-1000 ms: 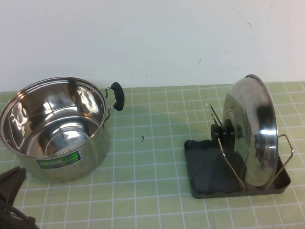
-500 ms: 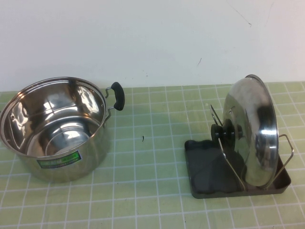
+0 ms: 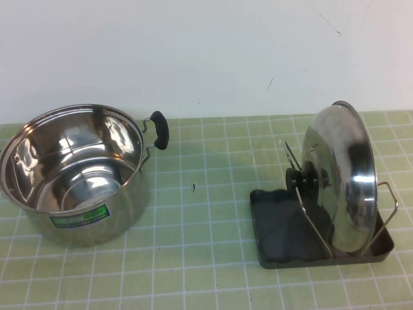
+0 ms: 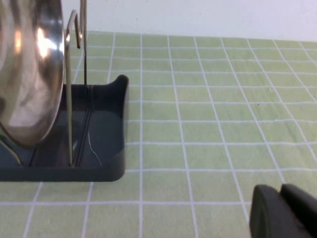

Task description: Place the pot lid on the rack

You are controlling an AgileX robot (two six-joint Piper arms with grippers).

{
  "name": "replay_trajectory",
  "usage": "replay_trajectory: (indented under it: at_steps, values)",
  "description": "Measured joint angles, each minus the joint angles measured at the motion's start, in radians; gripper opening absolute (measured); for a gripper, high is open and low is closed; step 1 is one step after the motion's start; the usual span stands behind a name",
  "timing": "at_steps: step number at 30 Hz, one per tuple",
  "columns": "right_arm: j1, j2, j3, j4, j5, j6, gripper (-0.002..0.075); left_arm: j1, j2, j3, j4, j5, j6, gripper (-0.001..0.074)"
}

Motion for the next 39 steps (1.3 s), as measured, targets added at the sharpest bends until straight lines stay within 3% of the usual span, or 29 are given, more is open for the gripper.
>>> replay_trajectory:
  at_steps: [4, 7, 22, 39]
  values:
    - [0.0, 0.0, 0.0, 0.0, 0.0, 0.0, 0.0029, 0.002, -0.117, 0.007, -0.608, 0.199, 0.724, -0.0002]
    - [0.0, 0.0, 0.0, 0.0, 0.002, 0.0, 0.0029, 0.017, -0.161, 0.007, -0.821, 0.268, 1.013, -0.0002]
    - [0.0, 0.0, -0.001, 0.0, 0.004, 0.0, 0.0029, 0.051, -0.168, 0.109, -0.936, 0.278, 1.02, -0.0002]
    - [0.0, 0.0, -0.002, -0.002, 0.004, 0.0, 0.0029, 0.051, -0.169, 0.111, -0.924, 0.27, 1.063, -0.0002]
